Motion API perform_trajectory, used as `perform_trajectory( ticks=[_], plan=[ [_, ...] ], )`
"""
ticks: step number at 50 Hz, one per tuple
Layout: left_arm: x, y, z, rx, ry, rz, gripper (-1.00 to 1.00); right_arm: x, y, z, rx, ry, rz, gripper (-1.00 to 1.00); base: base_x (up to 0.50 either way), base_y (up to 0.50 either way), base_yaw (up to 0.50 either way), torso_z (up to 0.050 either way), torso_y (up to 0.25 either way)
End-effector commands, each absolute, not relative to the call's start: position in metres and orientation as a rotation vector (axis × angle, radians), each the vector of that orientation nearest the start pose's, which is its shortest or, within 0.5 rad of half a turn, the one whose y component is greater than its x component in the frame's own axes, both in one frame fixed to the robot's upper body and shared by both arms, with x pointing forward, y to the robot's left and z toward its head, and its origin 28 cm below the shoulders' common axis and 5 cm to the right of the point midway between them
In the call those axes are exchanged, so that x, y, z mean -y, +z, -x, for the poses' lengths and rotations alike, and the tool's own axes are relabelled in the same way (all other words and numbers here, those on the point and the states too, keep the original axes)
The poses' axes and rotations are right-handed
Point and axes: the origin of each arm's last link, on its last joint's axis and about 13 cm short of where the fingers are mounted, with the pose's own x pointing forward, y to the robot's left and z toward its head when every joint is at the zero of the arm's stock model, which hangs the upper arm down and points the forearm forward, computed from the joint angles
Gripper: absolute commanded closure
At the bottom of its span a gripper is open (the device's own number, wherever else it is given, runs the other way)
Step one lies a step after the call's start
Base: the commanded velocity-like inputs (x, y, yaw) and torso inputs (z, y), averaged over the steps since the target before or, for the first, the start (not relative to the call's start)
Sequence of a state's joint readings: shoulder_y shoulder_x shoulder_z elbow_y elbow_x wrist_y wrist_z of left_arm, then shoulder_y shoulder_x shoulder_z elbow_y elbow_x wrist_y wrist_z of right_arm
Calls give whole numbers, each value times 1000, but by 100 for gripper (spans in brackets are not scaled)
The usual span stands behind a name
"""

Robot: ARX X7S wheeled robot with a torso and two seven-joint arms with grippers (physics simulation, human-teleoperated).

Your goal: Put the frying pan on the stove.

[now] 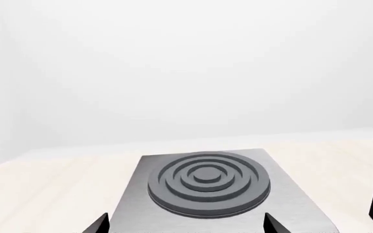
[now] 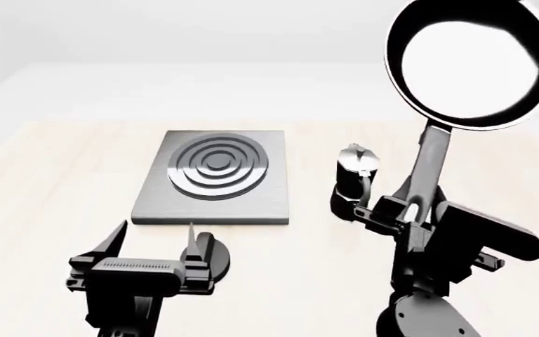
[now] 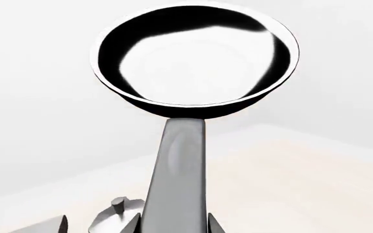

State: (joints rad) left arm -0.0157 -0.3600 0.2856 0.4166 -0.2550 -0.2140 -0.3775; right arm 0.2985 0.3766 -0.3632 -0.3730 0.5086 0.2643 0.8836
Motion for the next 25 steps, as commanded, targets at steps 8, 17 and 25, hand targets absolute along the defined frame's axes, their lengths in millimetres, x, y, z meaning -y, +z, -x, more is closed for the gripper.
perform_trajectory(
  ticks=[8,17,25],
  plan=[
    [-211,78,-199,126,-7,-60,-100,79,133,-241,248,-225,-101,100,0,0,0,1,3],
    [-212,81,-199,131,-7,-63,-100,74,133,-238,256,-98,-60,100,0,0,0,0,2],
    [-211,82,-199,133,-9,-66,-100,70,134,-240,238,-40,-35,100,0,0,0,0,1]
  ],
)
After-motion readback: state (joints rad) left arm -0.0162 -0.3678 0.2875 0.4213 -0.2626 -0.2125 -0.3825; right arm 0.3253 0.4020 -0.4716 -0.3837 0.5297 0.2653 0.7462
